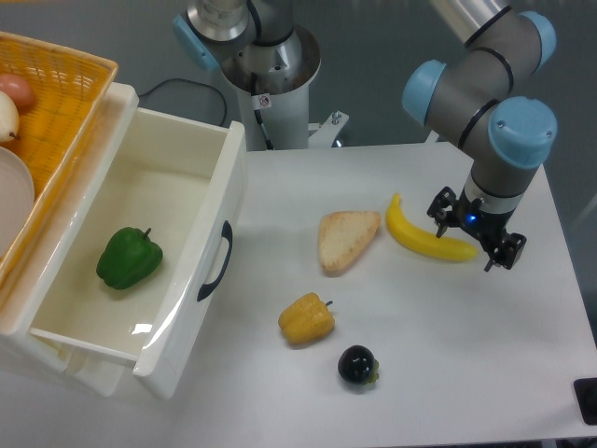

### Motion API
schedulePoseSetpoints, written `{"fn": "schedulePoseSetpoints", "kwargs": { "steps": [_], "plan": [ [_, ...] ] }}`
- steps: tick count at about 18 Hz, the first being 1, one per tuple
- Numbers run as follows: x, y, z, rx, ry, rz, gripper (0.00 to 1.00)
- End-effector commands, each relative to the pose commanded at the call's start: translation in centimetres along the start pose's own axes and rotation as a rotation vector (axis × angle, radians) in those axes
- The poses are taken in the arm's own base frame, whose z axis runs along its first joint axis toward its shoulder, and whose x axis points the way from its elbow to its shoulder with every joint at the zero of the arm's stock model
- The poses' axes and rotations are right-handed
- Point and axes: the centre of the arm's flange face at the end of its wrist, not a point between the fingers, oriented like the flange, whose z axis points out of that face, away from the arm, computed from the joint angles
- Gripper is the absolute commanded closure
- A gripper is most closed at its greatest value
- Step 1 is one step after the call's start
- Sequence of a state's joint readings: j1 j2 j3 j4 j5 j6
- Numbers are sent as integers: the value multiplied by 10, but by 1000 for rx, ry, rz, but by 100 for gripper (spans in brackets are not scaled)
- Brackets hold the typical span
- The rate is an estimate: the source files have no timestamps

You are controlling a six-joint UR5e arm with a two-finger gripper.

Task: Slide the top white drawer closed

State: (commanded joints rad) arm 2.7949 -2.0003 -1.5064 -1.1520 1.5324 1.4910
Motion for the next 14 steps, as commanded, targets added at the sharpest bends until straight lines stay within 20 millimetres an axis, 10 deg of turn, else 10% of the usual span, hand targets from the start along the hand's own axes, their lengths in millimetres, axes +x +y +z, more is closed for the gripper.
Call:
{"fn": "schedulePoseSetpoints", "kwargs": {
  "steps": [14],
  "plan": [
    [2,-20,5,76,-35,-87,0]
  ]
}}
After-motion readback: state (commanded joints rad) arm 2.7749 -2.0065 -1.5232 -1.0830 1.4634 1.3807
